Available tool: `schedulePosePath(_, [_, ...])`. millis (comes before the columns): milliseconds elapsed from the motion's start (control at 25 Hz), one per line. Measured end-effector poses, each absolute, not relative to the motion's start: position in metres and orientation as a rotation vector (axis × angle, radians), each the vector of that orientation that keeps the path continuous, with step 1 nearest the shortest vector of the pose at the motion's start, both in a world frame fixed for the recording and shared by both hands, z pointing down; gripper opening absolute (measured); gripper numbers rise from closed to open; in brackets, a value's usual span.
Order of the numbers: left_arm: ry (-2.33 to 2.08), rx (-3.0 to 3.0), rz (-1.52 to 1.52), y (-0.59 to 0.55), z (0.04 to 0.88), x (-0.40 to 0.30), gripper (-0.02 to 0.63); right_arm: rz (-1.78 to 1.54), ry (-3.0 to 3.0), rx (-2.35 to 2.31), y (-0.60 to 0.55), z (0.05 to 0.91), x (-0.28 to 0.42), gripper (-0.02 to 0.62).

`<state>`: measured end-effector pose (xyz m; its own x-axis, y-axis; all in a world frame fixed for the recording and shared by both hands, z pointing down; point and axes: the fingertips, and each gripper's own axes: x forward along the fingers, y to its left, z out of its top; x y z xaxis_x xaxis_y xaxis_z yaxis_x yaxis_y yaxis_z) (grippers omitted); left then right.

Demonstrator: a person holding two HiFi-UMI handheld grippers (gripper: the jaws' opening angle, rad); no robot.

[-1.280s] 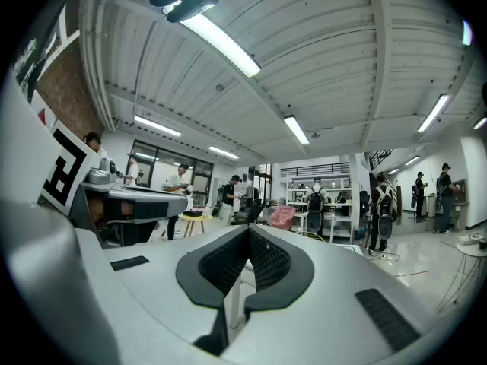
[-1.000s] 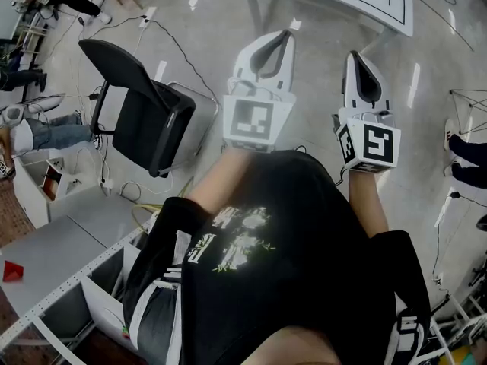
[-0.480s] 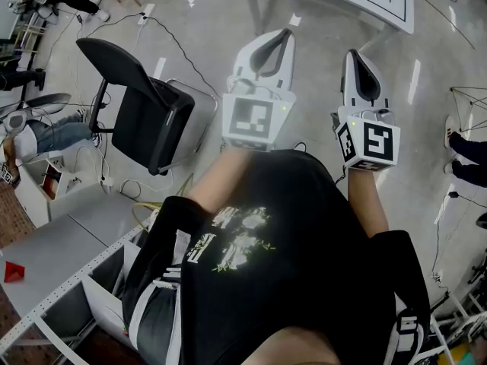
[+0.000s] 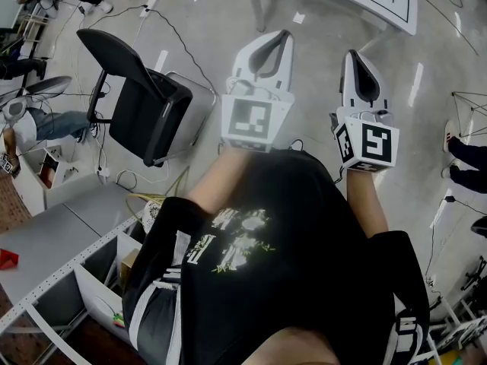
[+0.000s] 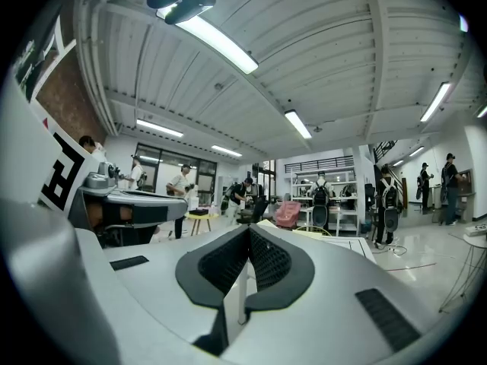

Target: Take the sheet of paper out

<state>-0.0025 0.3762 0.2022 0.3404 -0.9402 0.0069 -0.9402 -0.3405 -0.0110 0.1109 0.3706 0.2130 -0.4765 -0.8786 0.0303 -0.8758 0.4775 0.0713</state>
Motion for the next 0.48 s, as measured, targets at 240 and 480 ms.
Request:
schedulePosePath(240, [1.84, -2.556, -0.04, 0.39, 0.213, 0.011, 0.003, -0.056, -2.665, 1.514, 0.375, 0.223, 0.121, 0.0])
schedulePosePath(480, [1.898, -2.533, -0.039, 0.401, 0.222, 0.02, 0.003, -0.061, -2.682, 1.447, 0.385, 0.233, 0.126, 0.0])
